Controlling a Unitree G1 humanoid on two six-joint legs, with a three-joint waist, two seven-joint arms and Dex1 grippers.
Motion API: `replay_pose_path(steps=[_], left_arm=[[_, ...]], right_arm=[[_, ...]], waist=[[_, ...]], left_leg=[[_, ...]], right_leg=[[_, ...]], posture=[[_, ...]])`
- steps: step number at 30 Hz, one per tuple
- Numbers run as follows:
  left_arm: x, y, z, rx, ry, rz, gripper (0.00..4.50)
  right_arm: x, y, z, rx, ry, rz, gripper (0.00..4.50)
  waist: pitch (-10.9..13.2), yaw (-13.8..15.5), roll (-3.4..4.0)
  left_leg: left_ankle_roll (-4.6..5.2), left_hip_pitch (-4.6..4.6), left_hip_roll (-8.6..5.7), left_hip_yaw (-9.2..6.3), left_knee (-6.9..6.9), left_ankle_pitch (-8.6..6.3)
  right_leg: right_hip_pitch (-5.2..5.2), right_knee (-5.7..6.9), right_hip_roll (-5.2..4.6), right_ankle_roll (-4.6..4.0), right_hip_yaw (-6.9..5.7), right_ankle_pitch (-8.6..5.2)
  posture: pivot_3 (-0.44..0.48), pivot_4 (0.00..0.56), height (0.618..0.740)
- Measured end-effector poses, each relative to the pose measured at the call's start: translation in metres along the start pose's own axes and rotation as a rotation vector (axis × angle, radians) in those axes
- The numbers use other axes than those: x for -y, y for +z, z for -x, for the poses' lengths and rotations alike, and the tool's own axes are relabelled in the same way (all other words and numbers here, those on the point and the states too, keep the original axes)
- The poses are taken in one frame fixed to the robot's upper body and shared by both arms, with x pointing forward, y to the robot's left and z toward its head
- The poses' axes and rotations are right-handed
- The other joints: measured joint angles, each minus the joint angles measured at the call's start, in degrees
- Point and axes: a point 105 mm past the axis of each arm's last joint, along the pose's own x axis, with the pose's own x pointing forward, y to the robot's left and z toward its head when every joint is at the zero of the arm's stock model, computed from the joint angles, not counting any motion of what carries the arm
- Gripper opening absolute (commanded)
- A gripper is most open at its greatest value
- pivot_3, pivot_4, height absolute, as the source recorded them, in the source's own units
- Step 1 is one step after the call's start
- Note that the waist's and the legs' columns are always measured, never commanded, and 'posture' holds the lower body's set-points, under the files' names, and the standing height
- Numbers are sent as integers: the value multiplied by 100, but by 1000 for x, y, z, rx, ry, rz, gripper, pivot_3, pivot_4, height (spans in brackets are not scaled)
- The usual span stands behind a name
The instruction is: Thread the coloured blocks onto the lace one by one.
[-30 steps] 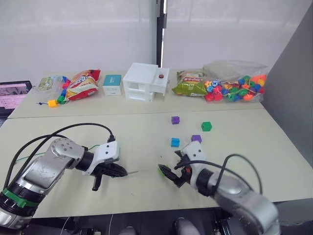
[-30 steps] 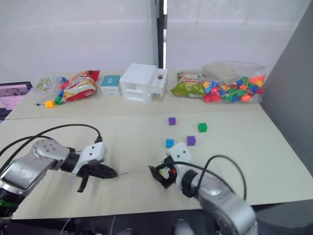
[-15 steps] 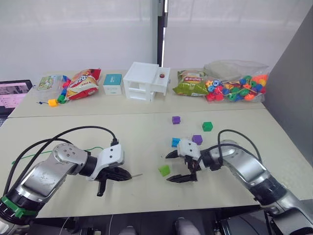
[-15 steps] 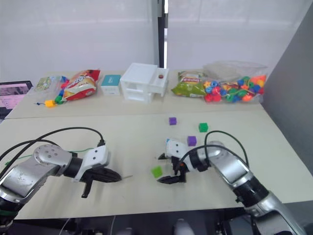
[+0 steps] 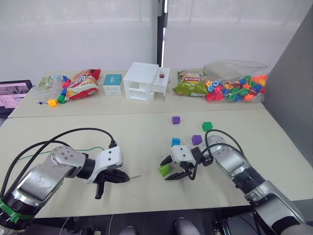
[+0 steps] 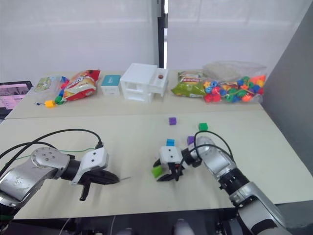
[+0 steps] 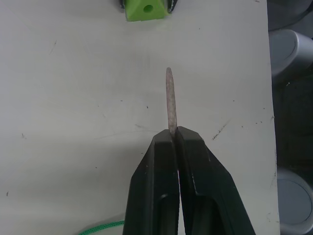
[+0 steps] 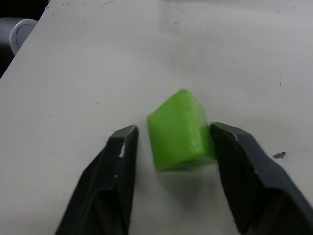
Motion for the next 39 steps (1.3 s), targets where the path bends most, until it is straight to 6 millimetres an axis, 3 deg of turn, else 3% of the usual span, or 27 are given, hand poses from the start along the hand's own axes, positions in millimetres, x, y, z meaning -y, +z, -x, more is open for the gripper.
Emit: replay_pose_path(steps=[6,10,16,27,39], left_arm=[[-5,7,-1,4,17,-10,0],[-10,16,-13,-1,19,-24,0],[-13,9,-25,-60,-3,-29,0],[-20,18,-27,-67,-7,-79,0],[-13,29,-39,-69,-56,-87,0]], right_arm=[[1,4,2,21,-64,-44,1154],[-3,9,-5,11,-156,-114,1154],[-11,15,-10,-17,-227,-170,1154],[-23,21,-12,-54,-237,-149,1154],[-26,23,-15,-42,-245,-162,1154]], waist=[[-1,5,-2],[-4,-16,-5],[-4,-24,-5],[-5,-4,-6],[-5,-12,-6]], left_leg=[[0,6,0,-2,2,0],[0,7,0,-3,3,0],[0,12,1,-4,0,0],[2,8,0,-4,-1,-1],[2,9,0,-4,-1,-1]], right_leg=[[4,8,1,0,0,0],[3,11,5,0,1,0],[4,12,8,-1,3,0],[4,6,6,-1,1,0],[5,7,6,-1,1,0]], posture=[[0,150,740],[0,150,740],[0,150,740],[0,150,740],[0,150,740]])
